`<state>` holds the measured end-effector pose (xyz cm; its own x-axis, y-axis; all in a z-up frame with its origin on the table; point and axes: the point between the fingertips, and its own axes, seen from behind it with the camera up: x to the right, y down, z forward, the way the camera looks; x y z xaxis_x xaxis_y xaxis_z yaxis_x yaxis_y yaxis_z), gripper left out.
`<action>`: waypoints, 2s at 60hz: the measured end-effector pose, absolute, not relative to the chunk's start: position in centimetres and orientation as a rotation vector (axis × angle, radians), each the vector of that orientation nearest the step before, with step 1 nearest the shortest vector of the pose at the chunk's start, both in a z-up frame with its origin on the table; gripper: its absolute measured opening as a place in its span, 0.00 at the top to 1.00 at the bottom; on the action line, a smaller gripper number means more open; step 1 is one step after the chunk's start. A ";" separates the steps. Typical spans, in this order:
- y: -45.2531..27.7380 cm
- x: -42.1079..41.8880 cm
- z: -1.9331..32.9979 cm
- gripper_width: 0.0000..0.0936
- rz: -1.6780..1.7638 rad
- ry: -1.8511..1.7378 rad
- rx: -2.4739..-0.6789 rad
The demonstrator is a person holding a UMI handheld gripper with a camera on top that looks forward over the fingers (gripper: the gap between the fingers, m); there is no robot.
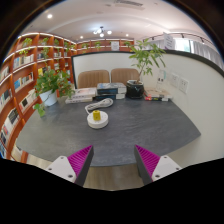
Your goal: Unplug charger
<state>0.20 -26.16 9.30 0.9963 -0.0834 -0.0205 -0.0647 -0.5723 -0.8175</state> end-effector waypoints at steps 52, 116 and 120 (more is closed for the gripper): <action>-2.8 -6.1 2.2 0.89 0.076 -0.014 -2.128; -1.9 9.7 -1.0 0.72 0.143 0.185 -2.381; -1.6 10.7 0.2 0.62 0.061 0.165 -2.362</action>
<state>10.74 -1.60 0.17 0.9905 -0.1016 -0.0926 -0.1374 -0.7073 -0.6934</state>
